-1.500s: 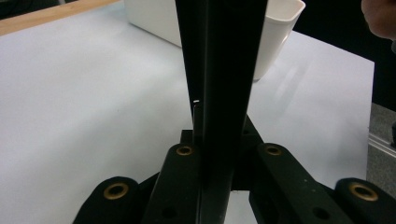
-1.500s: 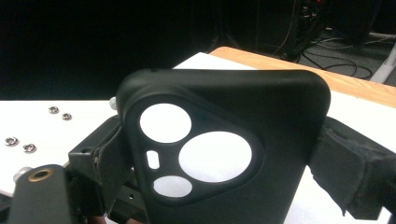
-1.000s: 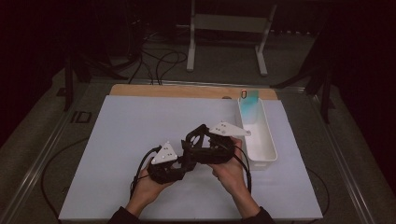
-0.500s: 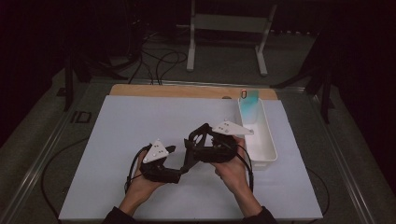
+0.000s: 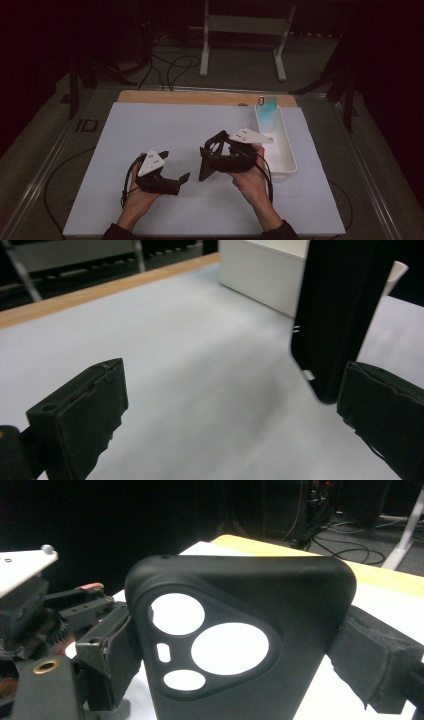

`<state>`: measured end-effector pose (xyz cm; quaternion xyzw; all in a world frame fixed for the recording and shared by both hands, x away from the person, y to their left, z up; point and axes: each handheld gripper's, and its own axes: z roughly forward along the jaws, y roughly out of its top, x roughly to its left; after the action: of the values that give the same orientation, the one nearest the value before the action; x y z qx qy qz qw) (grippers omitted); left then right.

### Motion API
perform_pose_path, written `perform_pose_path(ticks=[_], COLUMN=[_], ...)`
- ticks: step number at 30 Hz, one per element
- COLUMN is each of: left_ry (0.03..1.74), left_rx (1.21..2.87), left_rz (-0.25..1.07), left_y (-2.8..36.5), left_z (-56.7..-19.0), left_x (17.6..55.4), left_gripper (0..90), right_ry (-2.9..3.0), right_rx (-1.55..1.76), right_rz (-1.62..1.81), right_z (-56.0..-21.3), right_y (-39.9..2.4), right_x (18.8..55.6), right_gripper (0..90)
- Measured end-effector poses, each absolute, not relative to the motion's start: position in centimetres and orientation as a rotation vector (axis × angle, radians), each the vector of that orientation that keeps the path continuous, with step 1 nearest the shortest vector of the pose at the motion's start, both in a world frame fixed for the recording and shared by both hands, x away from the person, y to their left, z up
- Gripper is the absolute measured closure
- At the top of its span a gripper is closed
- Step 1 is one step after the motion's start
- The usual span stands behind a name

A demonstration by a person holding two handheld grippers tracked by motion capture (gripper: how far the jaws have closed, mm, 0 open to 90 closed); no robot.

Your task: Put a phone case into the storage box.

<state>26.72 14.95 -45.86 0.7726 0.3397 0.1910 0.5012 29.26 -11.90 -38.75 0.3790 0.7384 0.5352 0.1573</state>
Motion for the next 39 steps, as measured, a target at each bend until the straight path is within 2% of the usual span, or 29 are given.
perform_pose_path(ticks=[16,39], left_ry=[0.833,0.929], left_rx=[1.832,1.789], left_rz=[0.586,0.620], left_y=[19.3,21.5], left_z=[-47.6,-48.9], left_x=[24.3,24.0], left_gripper=[0.3,0.3], right_ry=[2.088,1.989], right_rx=[1.085,1.116], right_rz=[1.504,1.480], right_z=[-38.5,-36.9], right_y=[-12.6,-14.9], right_x=[29.8,32.3], right_gripper=[14.0,13.7])
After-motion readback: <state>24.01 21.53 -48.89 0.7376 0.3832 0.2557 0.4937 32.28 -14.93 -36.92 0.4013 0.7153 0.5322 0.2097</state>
